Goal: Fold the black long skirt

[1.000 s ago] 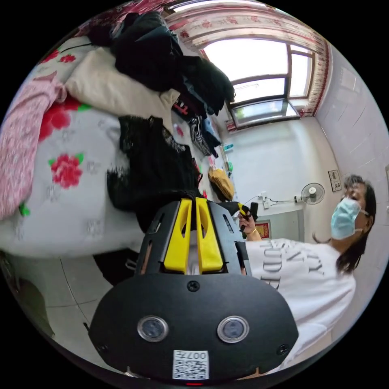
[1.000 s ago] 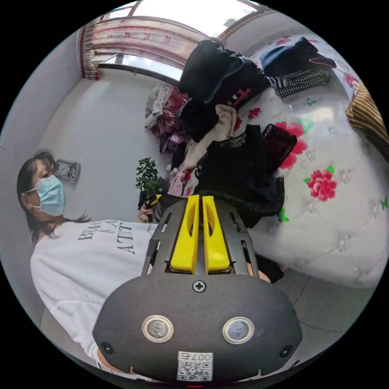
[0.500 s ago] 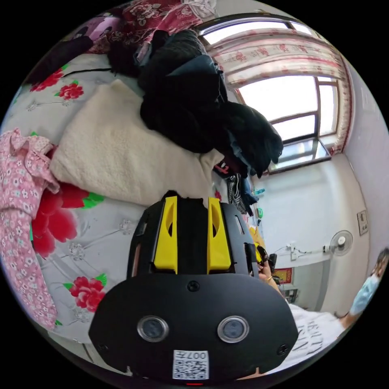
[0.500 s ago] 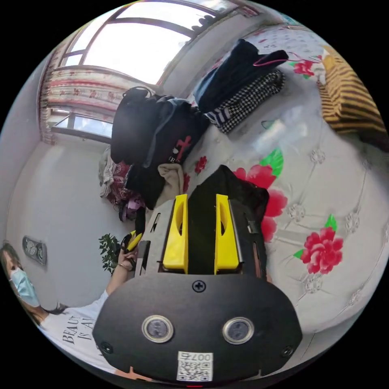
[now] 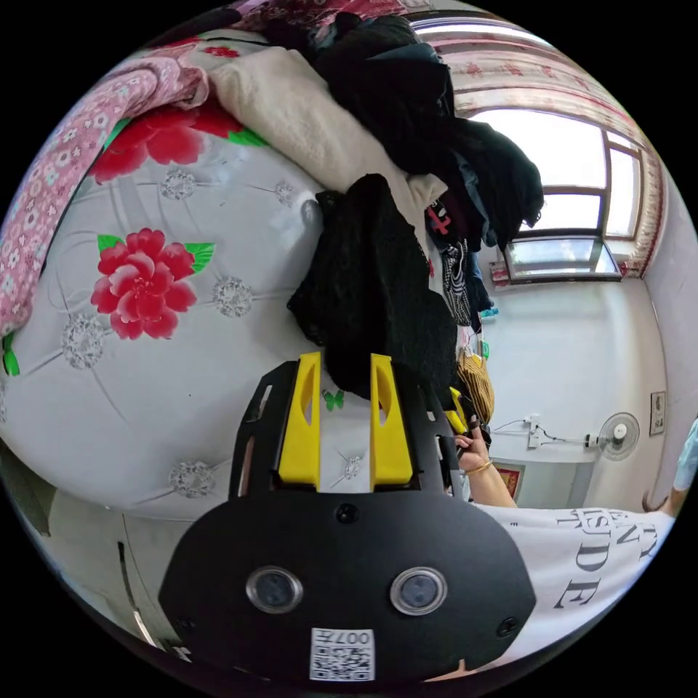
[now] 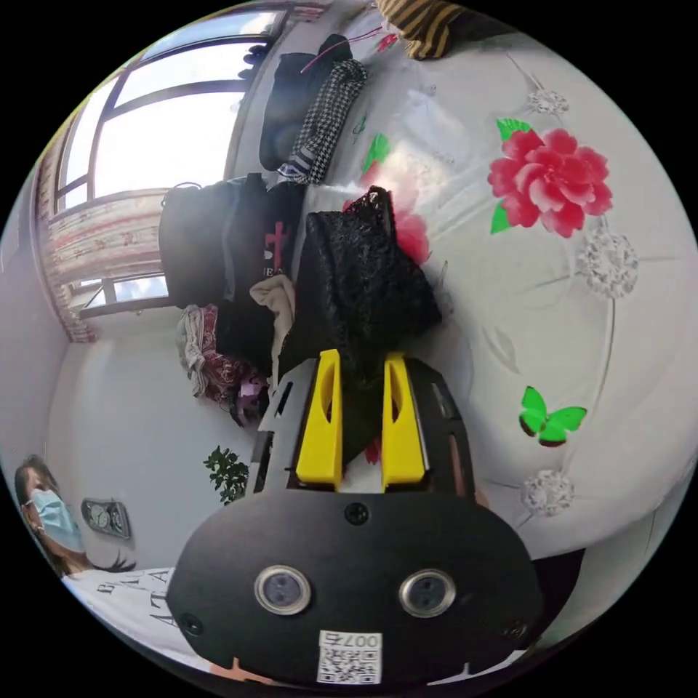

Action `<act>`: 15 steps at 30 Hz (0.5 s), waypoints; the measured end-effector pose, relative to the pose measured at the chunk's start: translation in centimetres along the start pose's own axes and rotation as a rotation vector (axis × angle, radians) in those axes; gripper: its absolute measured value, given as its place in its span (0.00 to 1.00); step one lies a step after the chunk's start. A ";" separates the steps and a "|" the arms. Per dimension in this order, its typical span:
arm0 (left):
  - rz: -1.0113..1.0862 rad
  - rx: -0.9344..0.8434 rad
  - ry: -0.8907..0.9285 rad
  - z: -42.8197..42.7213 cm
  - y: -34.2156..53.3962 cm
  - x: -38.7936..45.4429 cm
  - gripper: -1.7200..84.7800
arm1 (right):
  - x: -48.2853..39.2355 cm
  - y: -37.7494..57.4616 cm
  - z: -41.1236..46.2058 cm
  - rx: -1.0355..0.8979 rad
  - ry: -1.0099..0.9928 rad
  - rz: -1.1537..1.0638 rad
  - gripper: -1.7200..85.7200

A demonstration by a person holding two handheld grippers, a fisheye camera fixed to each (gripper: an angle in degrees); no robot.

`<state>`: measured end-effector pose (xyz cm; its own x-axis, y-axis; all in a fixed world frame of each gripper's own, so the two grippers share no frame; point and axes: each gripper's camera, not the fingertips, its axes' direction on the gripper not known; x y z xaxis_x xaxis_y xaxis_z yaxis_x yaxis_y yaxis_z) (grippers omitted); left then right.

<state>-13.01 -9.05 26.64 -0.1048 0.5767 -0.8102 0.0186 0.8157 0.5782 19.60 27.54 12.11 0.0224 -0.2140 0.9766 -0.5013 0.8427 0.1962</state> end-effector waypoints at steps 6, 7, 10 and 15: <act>-0.021 0.036 0.030 -0.8 -0.5 -1.4 0.12 | -15.4 0.9 3.1 -0.073 0.221 -0.586 0.05; -0.027 0.039 0.037 -1.0 -0.5 -1.9 0.12 | -19.2 2.6 5.0 -0.134 0.284 -0.764 0.05; -0.066 0.057 0.068 -1.5 -0.3 -3.7 0.12 | -26.5 9.1 10.7 -0.319 0.366 -1.180 0.04; -0.098 0.087 0.114 -2.0 -0.1 -6.1 0.12 | -28.5 19.0 20.8 -0.674 0.307 -1.452 0.05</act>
<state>-14.38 -12.74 31.77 -0.2226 0.4896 -0.8430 0.0882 0.8713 0.4827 -8.61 39.40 -13.83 0.3152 -0.9448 -0.0896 0.5398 0.1008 0.8357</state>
